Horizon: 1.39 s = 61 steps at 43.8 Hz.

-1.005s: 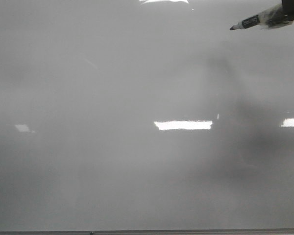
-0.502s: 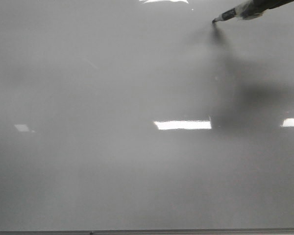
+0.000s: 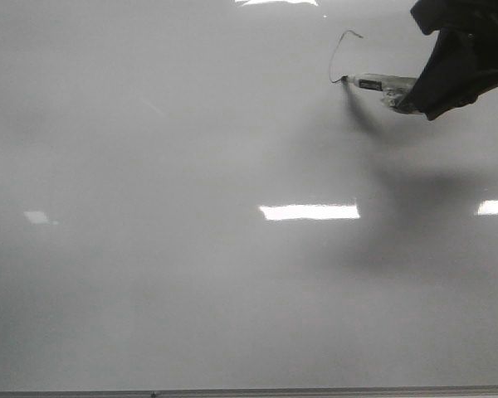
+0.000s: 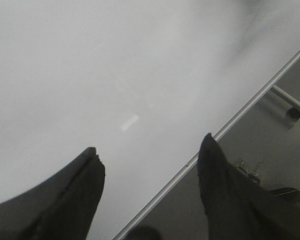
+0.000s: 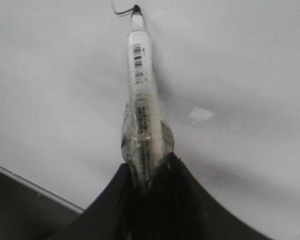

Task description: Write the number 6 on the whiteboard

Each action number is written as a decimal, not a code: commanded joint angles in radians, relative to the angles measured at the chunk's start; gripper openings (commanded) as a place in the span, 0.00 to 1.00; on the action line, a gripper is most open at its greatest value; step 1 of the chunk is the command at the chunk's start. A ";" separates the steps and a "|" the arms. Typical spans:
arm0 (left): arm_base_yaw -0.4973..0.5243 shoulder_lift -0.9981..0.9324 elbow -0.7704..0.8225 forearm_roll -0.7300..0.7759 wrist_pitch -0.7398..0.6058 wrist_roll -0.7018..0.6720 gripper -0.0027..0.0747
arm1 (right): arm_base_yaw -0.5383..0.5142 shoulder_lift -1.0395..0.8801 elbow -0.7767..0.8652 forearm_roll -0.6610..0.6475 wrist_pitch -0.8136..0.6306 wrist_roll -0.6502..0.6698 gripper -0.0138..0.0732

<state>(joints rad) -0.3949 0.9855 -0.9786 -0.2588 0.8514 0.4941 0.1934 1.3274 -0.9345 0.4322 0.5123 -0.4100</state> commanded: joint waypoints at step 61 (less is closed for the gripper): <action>-0.503 0.191 -0.174 -0.057 -0.039 0.189 0.75 | 0.258 -0.325 -0.056 0.061 0.588 -0.448 0.09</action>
<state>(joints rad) -0.8570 1.1489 -1.0931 -0.2871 0.8594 0.6768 0.4488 1.0178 -0.9613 0.4494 1.1343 -0.8437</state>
